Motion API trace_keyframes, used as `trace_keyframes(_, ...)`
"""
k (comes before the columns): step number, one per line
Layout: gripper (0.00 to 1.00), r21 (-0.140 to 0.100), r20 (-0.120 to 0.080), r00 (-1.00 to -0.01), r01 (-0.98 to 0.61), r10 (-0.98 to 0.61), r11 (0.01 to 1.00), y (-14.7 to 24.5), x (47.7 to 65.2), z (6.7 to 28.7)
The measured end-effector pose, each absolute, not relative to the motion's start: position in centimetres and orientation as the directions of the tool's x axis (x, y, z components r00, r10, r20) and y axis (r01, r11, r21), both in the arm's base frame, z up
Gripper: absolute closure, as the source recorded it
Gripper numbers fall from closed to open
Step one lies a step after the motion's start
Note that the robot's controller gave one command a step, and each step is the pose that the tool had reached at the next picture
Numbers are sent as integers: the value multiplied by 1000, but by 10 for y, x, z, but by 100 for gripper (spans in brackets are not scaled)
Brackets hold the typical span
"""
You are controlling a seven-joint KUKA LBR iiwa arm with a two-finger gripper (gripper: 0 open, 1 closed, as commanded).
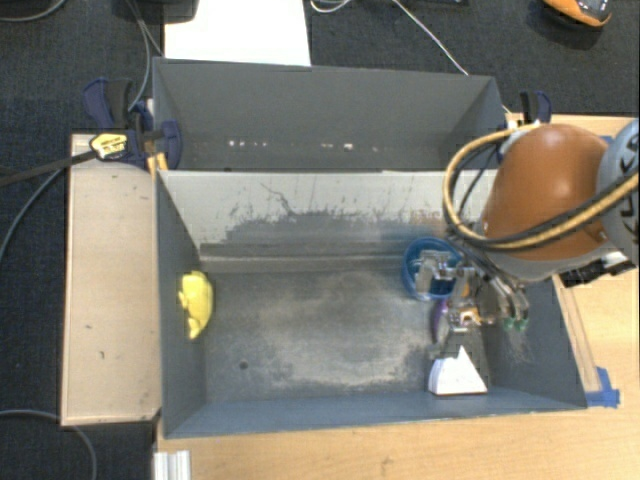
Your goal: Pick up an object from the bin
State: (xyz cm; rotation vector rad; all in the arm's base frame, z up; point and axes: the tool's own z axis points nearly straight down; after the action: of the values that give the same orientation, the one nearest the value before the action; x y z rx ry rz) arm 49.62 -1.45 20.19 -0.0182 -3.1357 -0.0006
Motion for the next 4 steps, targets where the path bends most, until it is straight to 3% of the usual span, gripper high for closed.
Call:
trace_keyframes(1, 0, 0, -3, -1000, 12, 12, 1000, -14, 498, 206)
trace_keyframes(2, 0, 1, -6, -998, -61, -61, 998, -39, 500, 180)
trace_keyframes(4, 0, 0, -6, -963, -268, -268, 963, -83, 500, 103)
